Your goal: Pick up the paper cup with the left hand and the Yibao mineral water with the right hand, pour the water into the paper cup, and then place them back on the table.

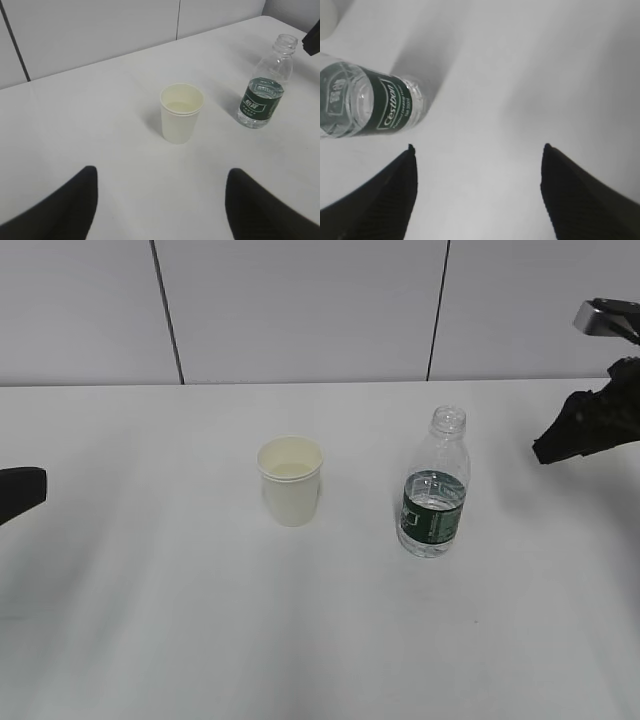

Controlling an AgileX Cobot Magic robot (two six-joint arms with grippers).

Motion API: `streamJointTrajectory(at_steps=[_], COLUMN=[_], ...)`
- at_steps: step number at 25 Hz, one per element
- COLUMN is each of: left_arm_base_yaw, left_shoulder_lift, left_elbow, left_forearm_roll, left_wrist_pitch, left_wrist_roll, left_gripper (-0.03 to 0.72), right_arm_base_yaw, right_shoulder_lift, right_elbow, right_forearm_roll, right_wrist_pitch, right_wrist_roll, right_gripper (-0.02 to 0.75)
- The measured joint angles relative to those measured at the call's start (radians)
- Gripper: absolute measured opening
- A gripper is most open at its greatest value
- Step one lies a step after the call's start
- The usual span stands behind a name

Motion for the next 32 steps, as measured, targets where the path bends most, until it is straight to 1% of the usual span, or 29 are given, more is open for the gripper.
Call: streamJointTrajectory(at_steps=[2,6,11,17,22,28,32], left_arm_base_yaw=[0.000,0.000,0.000,0.000,0.000,0.000,0.000], left_shoulder_lift=[0.000,0.000,0.000,0.000,0.000,0.000,0.000], left_elbow=[0.000,0.000,0.000,0.000,0.000,0.000,0.000], left_forearm_roll=[0.000,0.000,0.000,0.000,0.000,0.000,0.000], left_wrist_pitch=[0.000,0.000,0.001,0.005,0.015,0.022,0.035], left_wrist_roll=[0.000,0.000,0.000,0.000,0.000,0.000,0.000], left_gripper=[0.489,0.489,0.489,0.489,0.488,0.488,0.488], right_arm_base_yaw=[0.000,0.000,0.000,0.000,0.000,0.000,0.000], right_shoulder_lift=[0.000,0.000,0.000,-0.001,-0.003,-0.027,-0.085], right_elbow=[-0.042,-0.118,-0.187,-0.194,-0.194,-0.188,-0.128], right_forearm_roll=[-0.077,-0.190,-0.283,-0.352,-0.442,-0.452,-0.452], right_wrist_pitch=[0.048,0.129,0.252,0.289,0.289,0.289,0.291], right_wrist_roll=[0.094,0.232,0.346,0.427,0.519,0.561,0.578], right_gripper=[0.592,0.592,0.592,0.592,0.592,0.592,0.592])
